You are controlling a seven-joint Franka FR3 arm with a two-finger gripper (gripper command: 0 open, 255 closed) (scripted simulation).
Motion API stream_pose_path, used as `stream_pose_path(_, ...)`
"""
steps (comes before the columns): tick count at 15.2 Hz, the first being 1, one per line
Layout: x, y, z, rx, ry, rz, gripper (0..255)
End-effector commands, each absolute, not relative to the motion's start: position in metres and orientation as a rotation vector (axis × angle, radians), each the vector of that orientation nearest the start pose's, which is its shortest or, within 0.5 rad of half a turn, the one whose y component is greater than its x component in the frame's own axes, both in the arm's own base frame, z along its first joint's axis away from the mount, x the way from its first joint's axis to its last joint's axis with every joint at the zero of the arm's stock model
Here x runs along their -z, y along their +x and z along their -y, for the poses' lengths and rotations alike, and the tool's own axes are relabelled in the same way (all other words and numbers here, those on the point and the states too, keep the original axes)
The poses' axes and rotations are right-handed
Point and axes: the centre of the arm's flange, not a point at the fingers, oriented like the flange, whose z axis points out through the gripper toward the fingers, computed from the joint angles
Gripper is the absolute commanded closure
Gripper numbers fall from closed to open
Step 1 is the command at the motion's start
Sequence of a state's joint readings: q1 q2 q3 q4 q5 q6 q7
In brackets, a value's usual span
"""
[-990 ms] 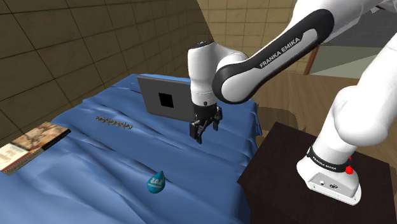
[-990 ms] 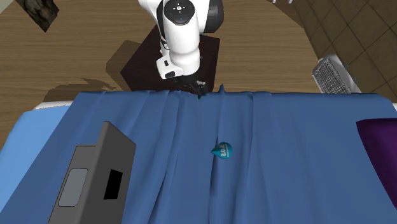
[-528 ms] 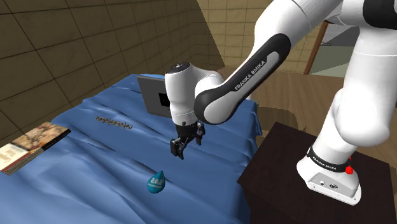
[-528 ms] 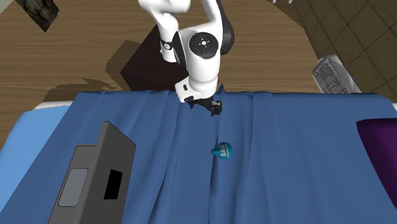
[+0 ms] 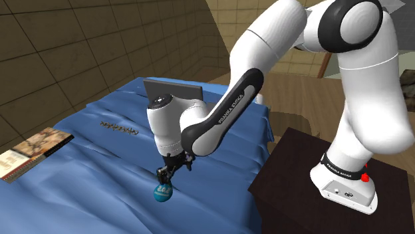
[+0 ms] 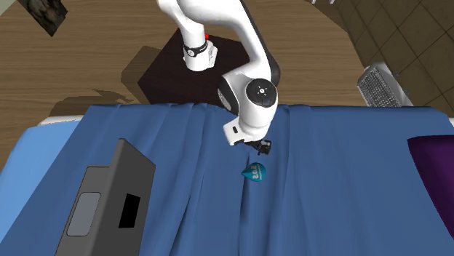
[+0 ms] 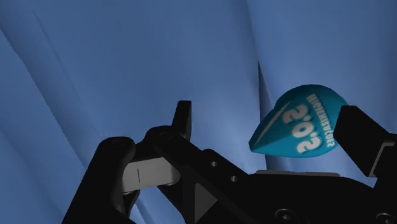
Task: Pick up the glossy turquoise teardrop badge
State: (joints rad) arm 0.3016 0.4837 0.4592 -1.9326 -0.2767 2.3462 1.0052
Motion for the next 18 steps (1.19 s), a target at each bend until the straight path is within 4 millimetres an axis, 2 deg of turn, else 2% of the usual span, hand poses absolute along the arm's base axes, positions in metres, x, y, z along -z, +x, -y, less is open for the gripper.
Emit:
stream_pose_path(1,-0.243,0.472,-0.437,-0.012,-3.136,-0.146,0)
stream_pose_path(5,-0.214,0.490,-0.476,0.001,-3.135,-0.142,0)
stream_pose_path(13,-0.172,0.490,-0.478,0.002,-3.135,-0.142,0)
stream_pose_path(15,-0.172,0.490,-0.478,0.002,-3.135,-0.142,0)
stream_pose_path(16,-0.172,0.490,-0.478,0.001,-3.135,-0.142,255)
stream_pose_path(18,-0.172,0.491,-0.478,0.001,-3.135,-0.142,255)
